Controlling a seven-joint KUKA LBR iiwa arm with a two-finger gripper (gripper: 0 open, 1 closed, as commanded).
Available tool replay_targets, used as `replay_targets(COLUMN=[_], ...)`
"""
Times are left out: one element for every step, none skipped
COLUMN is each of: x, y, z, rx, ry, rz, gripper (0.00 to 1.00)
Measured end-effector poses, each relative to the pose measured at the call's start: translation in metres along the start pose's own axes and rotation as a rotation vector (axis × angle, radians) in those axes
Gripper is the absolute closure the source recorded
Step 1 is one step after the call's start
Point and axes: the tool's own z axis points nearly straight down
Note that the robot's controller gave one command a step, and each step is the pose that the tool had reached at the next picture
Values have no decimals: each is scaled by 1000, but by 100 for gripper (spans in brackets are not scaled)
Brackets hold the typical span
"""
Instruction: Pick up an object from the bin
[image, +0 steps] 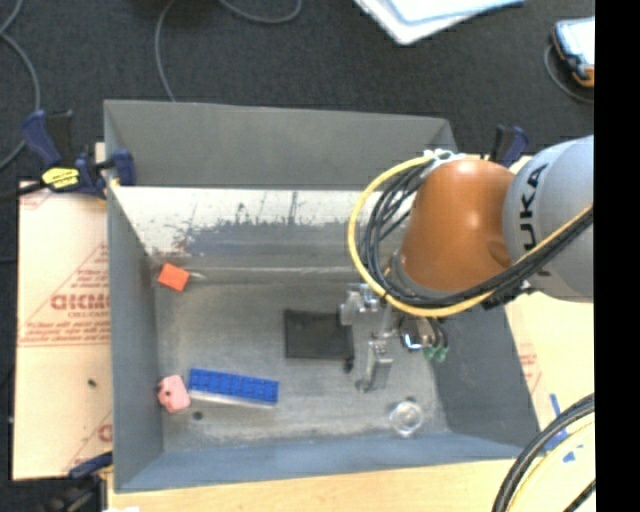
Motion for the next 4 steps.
replay_targets(x=[0,-51,-48,-48], y=[0,20,-3,-3], z=[0,82,113,113], rx=[0,-1,0,0], ry=[0,-9,-4,-4], rz=[0,136,-33,-33], gripper=[0,0,100,100])
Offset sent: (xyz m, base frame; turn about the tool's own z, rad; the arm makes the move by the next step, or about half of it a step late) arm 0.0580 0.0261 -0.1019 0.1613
